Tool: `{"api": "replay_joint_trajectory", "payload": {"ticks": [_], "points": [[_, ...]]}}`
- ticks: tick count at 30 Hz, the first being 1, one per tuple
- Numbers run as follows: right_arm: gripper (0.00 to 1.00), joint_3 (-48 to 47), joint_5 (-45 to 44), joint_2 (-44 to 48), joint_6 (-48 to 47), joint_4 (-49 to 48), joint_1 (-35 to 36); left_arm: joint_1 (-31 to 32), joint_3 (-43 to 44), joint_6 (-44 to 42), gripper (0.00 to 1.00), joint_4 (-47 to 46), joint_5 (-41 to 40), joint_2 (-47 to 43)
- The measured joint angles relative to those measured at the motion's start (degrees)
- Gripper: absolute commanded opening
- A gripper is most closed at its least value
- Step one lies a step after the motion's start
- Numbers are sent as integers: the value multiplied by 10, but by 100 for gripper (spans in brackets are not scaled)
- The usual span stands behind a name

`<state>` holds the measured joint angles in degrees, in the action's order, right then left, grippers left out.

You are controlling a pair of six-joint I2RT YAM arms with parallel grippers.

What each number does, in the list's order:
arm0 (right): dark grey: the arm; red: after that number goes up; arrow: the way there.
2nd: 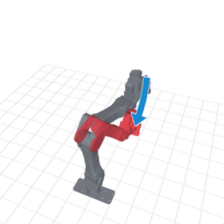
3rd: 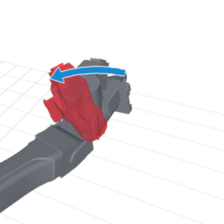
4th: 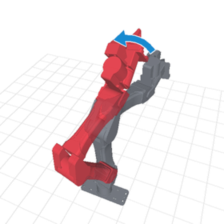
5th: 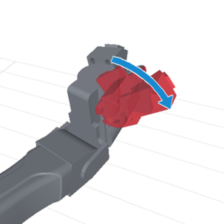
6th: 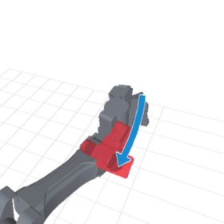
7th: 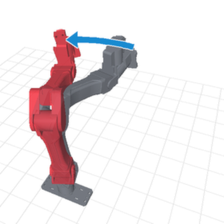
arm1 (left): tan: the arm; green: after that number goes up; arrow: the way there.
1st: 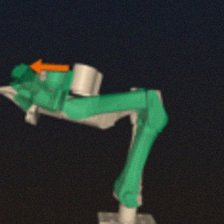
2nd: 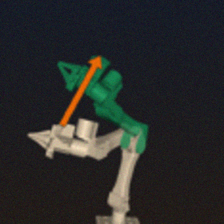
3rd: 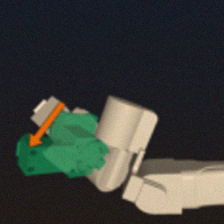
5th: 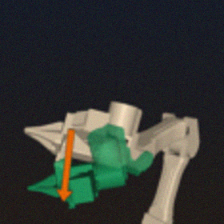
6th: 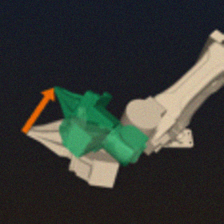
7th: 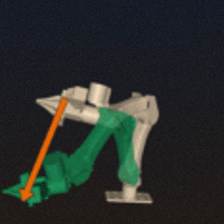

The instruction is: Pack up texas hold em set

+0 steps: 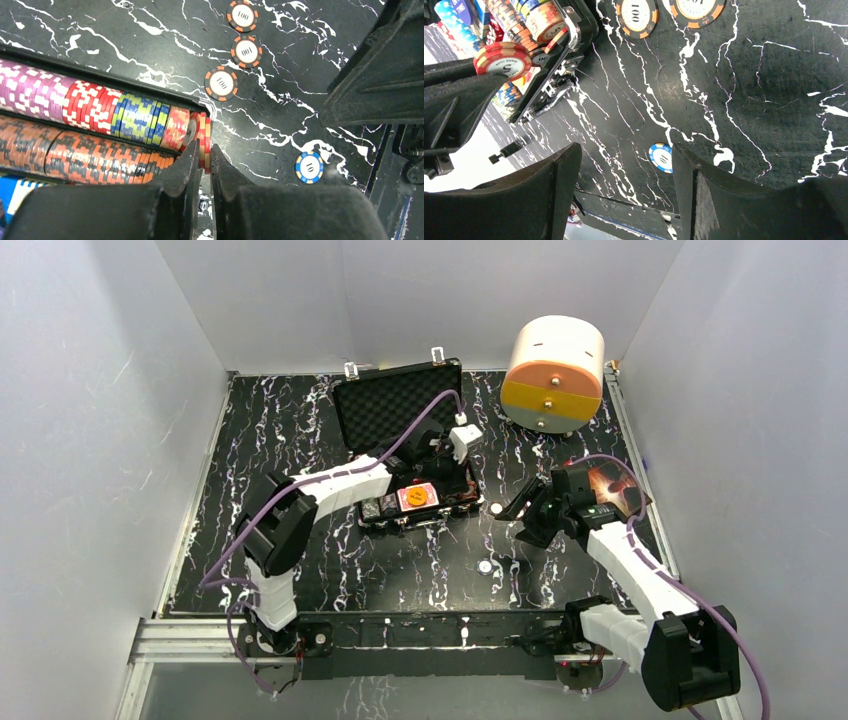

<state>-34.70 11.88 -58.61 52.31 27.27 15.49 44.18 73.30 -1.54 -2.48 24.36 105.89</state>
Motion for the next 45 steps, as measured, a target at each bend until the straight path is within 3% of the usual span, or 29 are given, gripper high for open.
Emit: {"api": "replay_joint_trajectory", "payload": {"ticks": [17, 34, 45], "points": [[73, 11, -2, 10, 0, 9, 0, -1, 47, -10, 0, 37, 42, 54], [72, 12, -2, 15, 0, 13, 0, 4, 65, 7, 0, 27, -40, 63], [72, 16, -1, 12, 0, 12, 0, 3, 68, -16, 0, 40, -24, 64]]}}
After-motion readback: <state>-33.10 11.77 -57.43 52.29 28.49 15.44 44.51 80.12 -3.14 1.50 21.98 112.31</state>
